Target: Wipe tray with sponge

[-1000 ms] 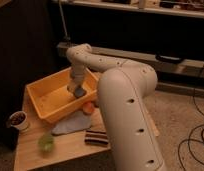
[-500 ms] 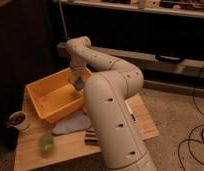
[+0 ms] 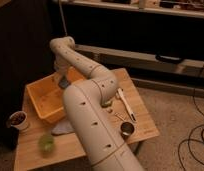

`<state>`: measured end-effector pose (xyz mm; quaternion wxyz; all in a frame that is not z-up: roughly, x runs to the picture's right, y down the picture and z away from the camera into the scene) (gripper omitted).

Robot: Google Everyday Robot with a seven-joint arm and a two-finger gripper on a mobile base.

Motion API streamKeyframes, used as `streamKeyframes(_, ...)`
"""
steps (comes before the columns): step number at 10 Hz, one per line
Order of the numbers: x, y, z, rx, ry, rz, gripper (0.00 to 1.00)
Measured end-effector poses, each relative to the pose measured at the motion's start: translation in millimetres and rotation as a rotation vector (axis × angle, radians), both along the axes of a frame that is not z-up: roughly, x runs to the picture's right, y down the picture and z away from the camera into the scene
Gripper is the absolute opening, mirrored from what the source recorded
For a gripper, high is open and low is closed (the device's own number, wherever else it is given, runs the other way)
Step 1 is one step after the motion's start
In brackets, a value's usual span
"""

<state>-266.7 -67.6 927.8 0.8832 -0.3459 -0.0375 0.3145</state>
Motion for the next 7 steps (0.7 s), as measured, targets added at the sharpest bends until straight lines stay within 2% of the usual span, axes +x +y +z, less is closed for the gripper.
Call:
streamKeyframes(3, -22.8, 29.5, -23.6, -0.010, -0.129, -0.017, 0.00)
streamKeyframes(5, -24.7, 58.2, -44.1, -0.029, -0.199, -0.049, 0.00)
streamKeyframes(7, -8.1, 82.3, -55.5, -0.046, -0.208, -0.067, 0.00)
